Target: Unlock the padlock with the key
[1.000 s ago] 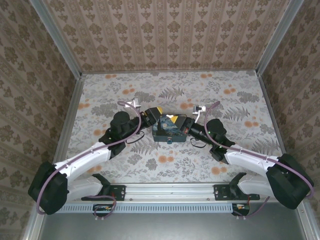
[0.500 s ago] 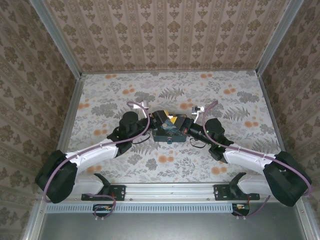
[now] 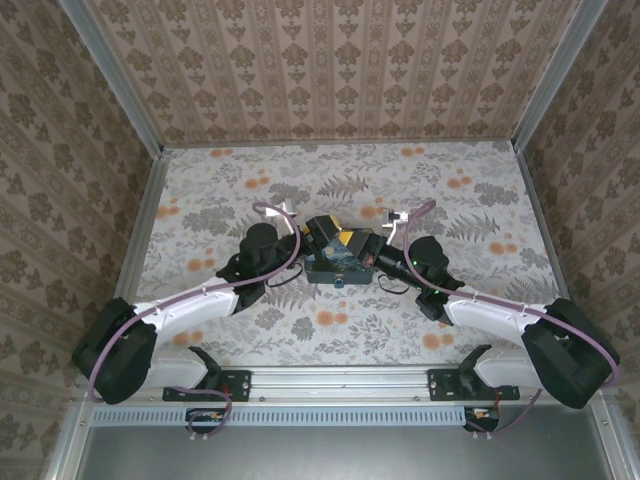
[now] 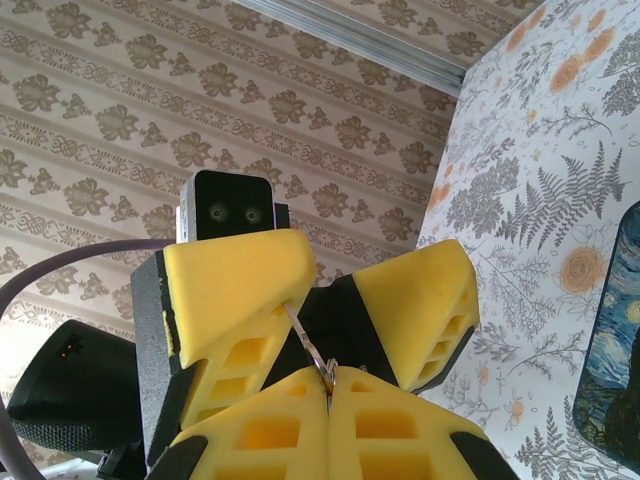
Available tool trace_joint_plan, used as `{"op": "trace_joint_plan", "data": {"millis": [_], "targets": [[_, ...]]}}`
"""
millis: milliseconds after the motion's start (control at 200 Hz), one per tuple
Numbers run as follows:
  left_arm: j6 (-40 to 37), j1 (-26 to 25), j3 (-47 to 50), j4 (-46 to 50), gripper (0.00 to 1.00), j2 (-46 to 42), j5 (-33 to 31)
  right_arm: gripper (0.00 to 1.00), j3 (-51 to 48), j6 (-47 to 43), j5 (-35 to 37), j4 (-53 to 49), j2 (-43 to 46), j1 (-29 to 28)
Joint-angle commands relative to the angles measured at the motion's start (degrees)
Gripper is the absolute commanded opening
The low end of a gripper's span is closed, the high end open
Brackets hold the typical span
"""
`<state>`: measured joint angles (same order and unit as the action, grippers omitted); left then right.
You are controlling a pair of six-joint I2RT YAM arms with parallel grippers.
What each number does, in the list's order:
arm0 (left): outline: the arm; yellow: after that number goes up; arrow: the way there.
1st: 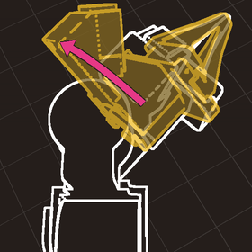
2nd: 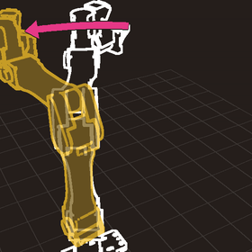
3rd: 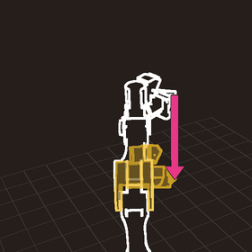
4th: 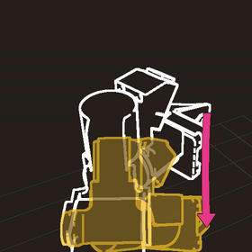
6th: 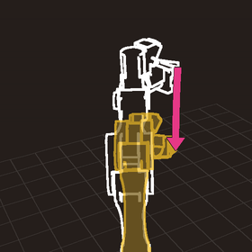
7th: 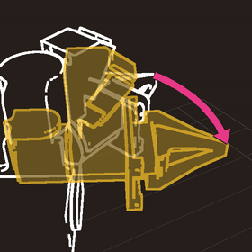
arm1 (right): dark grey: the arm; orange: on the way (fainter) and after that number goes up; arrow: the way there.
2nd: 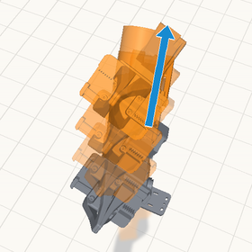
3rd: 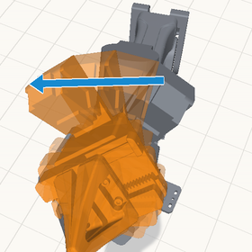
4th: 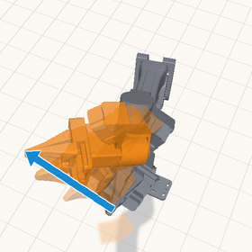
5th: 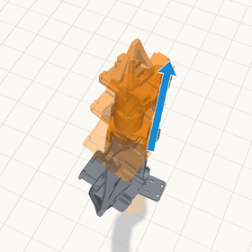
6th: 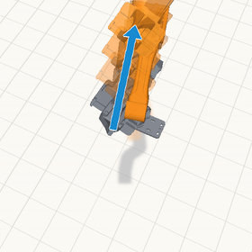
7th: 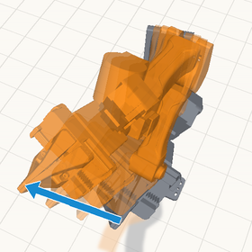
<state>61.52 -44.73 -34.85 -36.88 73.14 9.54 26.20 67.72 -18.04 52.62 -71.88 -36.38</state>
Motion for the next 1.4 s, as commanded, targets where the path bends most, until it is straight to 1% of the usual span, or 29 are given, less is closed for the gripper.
{"op": "trace_joint_plan", "data": {"millis": [0, 60, 380, 490, 590, 700, 780, 950, 1175, 1395], "targets": [[-0.2, -1.0, 0.5, -3.9, 0.76, -1.1, -0.2, 0.0, 1.1, 0.2, -0.6, 0.4, -1.0, -0.5], [-0.3, -0.8, 0.9, -3.6, 0.8, -2.0, -1.3, 0.0, 0.8, 0.4, -0.4, 0.5, -0.9, -0.4], [-2.1, 0.9, 2.7, 1.3, 0.82, -8.1, -3.2, 0.0, -0.8, 1.0, 0.8, 0.5, -0.5, -0.4], [-3.0, 1.7, 2.9, 4.6, 0.82, -10.6, -3.8, 0.0, -1.4, 1.4, 1.3, 0.5, -0.4, -0.3], [-4.3, 2.3, 2.3, 10.9, 0.85, -13.2, -5.5, 0.0, -2.0, 1.7, 2.0, 0.5, -0.1, -0.2], [-5.4, 2.5, 2.2, 11.8, 0.84, -14.0, -4.3, 0.0, -1.6, 1.7, 1.2, 0.3, -0.4, -0.3], [-6.1, 2.6, 1.4, 10.9, 0.82, -12.8, -1.2, 0.0, -0.9, 1.8, 0.1, 0.5, -0.9, -0.2], [-5.9, 2.4, -0.6, 8.1, 0.71, -8.4, 4.5, 0.0, 0.8, 2.8, -2.7, 1.9, -2.7, -0.3], [-5.5, 1.0, -3.2, 5.6, 0.65, -3.3, 6.7, 0.0, 1.8, 3.4, -3.3, 2.5, -3.4, -0.4], [-4.8, 0.4, -3.8, 3.7, 0.58, -0.8, 6.5, 0.0, 1.8, 3.4, -3.8, 2.4, -3.5, -0.4]]}}
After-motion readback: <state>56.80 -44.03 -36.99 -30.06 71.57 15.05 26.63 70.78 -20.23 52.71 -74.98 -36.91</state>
